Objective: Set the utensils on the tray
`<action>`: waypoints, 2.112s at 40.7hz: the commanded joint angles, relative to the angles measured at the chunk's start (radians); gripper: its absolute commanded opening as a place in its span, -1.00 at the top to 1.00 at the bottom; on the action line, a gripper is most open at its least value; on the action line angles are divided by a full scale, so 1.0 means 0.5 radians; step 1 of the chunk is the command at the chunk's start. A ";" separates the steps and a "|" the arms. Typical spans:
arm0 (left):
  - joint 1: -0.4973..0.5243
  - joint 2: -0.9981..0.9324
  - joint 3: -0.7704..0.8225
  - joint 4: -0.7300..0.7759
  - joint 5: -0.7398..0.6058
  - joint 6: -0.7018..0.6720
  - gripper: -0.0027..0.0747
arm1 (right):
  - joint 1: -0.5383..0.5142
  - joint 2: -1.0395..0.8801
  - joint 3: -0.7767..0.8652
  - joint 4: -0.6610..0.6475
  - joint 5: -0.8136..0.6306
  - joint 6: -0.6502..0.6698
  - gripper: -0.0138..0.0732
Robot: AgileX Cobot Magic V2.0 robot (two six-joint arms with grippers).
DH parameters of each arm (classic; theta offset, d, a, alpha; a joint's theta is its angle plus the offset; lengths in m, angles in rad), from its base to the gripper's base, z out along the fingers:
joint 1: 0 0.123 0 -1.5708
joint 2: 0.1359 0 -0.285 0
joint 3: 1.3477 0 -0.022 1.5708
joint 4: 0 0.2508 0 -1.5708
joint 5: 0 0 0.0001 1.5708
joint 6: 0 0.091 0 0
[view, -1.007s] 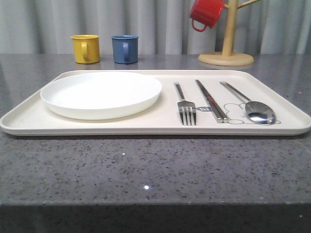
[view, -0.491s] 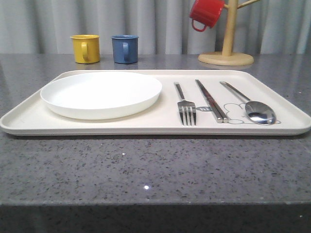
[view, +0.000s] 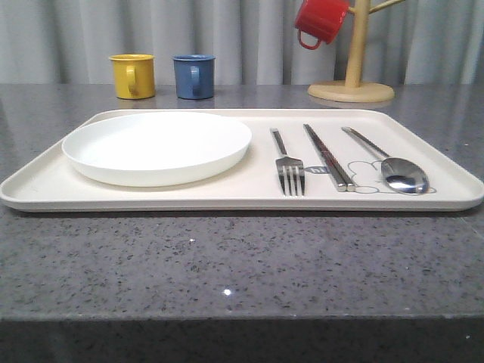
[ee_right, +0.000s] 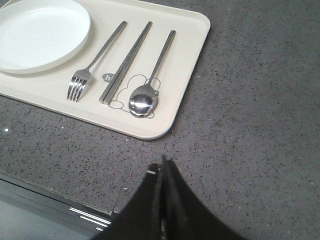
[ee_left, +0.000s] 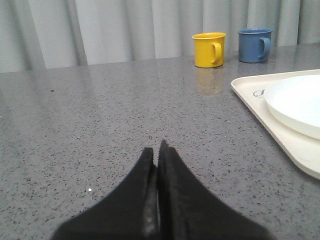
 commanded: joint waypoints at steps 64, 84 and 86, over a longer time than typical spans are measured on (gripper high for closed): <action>-0.014 -0.049 -0.006 0.048 -0.239 -0.091 0.98 | 0.002 0.018 -0.049 -0.012 -0.139 -0.014 0.96; -0.014 -0.049 -0.006 0.048 -0.239 -0.091 0.98 | -0.432 -0.593 0.847 -0.047 -1.276 -0.014 0.96; -0.014 -0.049 -0.006 0.048 -0.239 -0.091 0.98 | -0.468 -0.674 0.984 -0.047 -1.426 -0.014 0.96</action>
